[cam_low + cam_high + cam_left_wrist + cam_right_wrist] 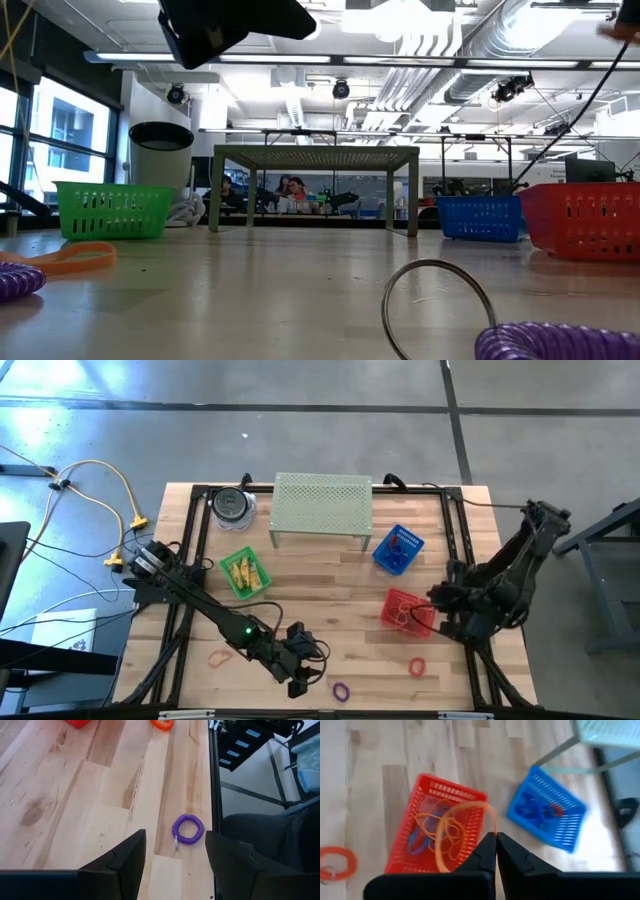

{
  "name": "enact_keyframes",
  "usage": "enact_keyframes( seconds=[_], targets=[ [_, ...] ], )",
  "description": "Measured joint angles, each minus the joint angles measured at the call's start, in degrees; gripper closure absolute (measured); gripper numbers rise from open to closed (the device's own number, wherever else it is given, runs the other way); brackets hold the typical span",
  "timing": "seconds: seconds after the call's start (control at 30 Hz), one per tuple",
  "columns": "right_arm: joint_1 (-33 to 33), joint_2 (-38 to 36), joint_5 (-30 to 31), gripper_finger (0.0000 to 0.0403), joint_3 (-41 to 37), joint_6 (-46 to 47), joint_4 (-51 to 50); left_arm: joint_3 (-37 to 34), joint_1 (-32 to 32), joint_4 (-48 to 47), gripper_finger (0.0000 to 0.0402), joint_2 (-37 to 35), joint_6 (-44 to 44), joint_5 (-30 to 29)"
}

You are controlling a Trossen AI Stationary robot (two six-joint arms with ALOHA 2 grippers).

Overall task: Pick & Place Office Desk Supplies
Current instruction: Put the orange rubberband into the red basket

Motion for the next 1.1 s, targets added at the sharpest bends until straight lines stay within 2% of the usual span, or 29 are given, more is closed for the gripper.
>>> enact_keyframes(
  seconds=[0.13, 0.27, 0.63, 0.77, 0.87, 1.0, 1.1],
  targets=[
    [-0.3, -5.1, -2.5, 0.0400, -10.6, -2.7, 14.8, 0.0, 0.0, 0.0, 0.0201, 0.0, -0.2, 0.1],
    [-2.8, -6.2, -6.1, 0.0400, -16.5, -7.9, 24.3, 0.0, 0.0, 0.0, 0.0201, 0.0, -0.7, 0.4],
    [-11.9, -4.4, -18.0, 0.0399, -20.2, -9.3, 33.1, 0.0, 0.4, 0.0, 0.0201, 0.0, -0.8, 0.6],
    [-14.3, -3.1, -18.7, 0.0393, -20.2, -7.6, 34.4, 0.0, 0.4, -0.1, 0.0201, 0.0, -0.8, 0.7],
    [-16.7, -1.2, -20.4, 0.0364, -20.2, -7.4, 33.8, 0.0, 0.4, -0.7, 0.0201, 0.0, -0.8, 0.7],
    [-19.0, 0.7, -21.4, 0.0296, -20.2, -8.1, 33.7, 0.0, 0.4, -1.5, 0.0201, 0.0, -0.8, 0.7],
    [-20.4, 0.9, -24.0, 0.0237, -19.9, -15.8, 34.4, 0.0, 0.3, -1.9, 0.0201, 0.0, -0.8, 0.7]
  ],
)
